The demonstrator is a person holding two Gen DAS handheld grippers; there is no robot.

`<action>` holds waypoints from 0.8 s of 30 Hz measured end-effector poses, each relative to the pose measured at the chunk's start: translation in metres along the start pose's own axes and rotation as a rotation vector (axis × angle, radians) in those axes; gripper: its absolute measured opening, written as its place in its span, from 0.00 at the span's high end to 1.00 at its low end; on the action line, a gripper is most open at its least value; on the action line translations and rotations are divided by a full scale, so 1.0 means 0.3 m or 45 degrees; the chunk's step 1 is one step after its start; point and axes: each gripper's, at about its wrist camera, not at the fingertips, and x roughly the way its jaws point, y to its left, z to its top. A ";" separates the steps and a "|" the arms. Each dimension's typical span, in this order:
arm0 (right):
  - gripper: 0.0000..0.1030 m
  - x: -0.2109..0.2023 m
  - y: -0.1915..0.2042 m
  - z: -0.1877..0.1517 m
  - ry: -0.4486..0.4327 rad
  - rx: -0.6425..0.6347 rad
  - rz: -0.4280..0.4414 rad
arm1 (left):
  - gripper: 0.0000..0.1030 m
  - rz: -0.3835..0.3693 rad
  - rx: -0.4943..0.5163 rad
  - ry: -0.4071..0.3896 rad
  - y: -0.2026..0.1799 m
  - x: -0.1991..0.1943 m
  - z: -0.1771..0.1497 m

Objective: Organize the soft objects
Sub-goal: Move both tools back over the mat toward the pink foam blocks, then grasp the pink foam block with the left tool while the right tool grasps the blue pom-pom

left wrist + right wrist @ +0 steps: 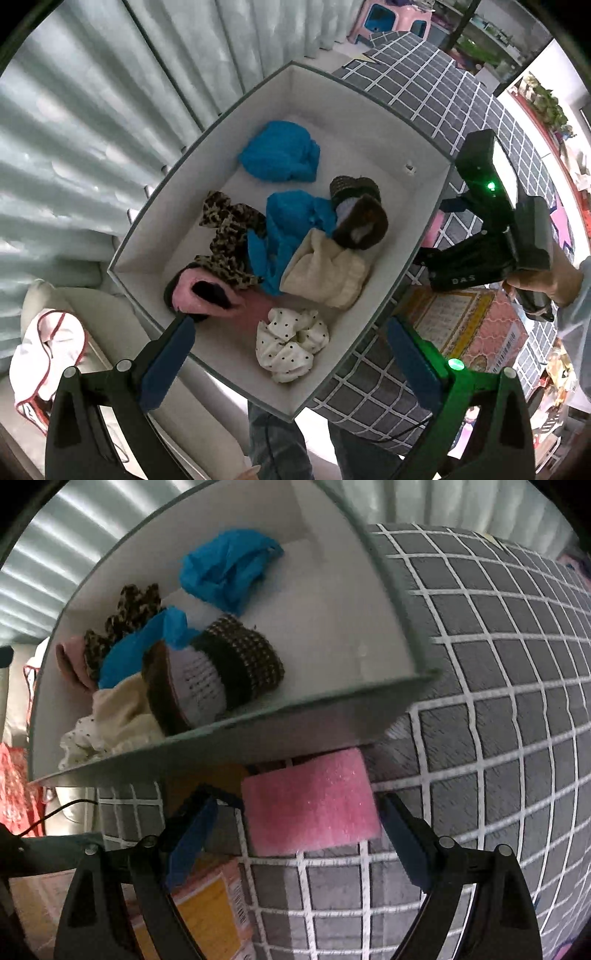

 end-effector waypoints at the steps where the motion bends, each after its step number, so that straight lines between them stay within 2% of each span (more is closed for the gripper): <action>1: 0.13 0.004 0.002 0.002 -0.012 0.005 -0.008 | 0.00 0.007 0.001 -0.001 -0.006 -0.005 0.003; 2: 0.15 0.005 0.002 0.000 -0.020 0.011 -0.022 | 0.00 0.009 0.001 -0.006 -0.013 -0.011 0.007; 3: 0.26 0.002 -0.001 0.002 -0.030 0.018 -0.058 | 0.00 0.009 0.003 -0.010 -0.019 -0.014 0.011; 7: 0.28 -0.042 -0.086 -0.033 -0.059 0.199 -0.079 | 0.00 -0.006 0.037 -0.032 -0.072 -0.047 0.043; 10: 0.28 -0.093 -0.208 -0.119 -0.088 0.477 -0.080 | 0.00 -0.036 0.082 -0.054 -0.133 -0.071 0.065; 12: 0.28 -0.133 -0.302 -0.215 -0.102 0.725 -0.059 | 0.00 -0.063 0.112 -0.063 -0.181 -0.084 0.078; 14: 0.25 -0.163 -0.363 -0.303 -0.110 0.912 0.008 | 0.00 -0.095 0.154 -0.068 -0.247 -0.095 0.095; 15: 0.19 -0.189 -0.383 -0.356 -0.121 1.002 0.001 | 0.00 -0.110 0.177 -0.071 -0.280 -0.098 0.101; 16: 0.05 -0.220 -0.394 -0.409 -0.136 1.078 -0.028 | 0.00 -0.128 0.204 -0.073 -0.323 -0.103 0.107; 17: 0.01 -0.252 -0.398 -0.463 -0.160 1.146 -0.061 | 0.00 -0.142 0.225 -0.073 -0.357 -0.107 0.110; 20: 0.01 -0.348 -0.391 -0.664 -0.221 1.380 -0.141 | 0.00 -0.206 0.297 -0.067 -0.484 -0.113 0.123; 24: 0.01 -0.379 -0.334 -0.847 -0.213 1.593 -0.132 | 0.00 -0.222 0.420 -0.036 -0.686 -0.074 0.129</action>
